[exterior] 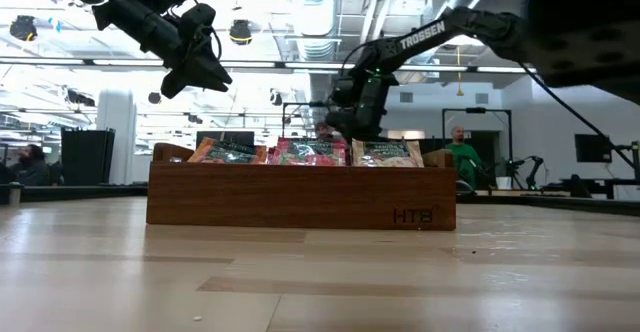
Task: Pick & Place Tea
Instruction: Put the orange tea bag into the left section of the wooden organizer
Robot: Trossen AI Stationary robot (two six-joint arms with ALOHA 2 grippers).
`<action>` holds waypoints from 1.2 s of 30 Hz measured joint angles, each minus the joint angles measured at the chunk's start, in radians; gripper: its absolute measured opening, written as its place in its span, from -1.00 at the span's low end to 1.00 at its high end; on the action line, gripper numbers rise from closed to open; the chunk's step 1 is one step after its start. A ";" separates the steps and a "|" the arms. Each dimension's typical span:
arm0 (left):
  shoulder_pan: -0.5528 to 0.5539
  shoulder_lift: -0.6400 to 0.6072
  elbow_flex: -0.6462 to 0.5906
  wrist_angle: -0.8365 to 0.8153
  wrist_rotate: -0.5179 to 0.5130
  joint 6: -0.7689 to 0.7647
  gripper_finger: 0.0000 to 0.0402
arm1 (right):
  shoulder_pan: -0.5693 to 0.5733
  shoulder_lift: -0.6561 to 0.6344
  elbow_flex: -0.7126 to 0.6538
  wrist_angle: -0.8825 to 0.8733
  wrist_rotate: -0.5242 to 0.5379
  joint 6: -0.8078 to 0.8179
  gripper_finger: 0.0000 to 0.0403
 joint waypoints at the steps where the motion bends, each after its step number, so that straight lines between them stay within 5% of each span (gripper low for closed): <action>1: 0.000 0.000 0.000 0.000 0.000 0.000 -0.55 | -0.009 0.000 0.000 -0.019 -0.006 0.010 -0.79; 15: 0.000 0.000 0.000 0.000 0.000 0.004 -0.55 | -0.018 0.004 -0.033 -0.070 -0.014 0.069 0.18; 36: 0.000 0.000 0.000 0.000 0.016 0.003 -0.55 | -0.042 0.004 -0.101 -0.024 -0.094 0.114 0.13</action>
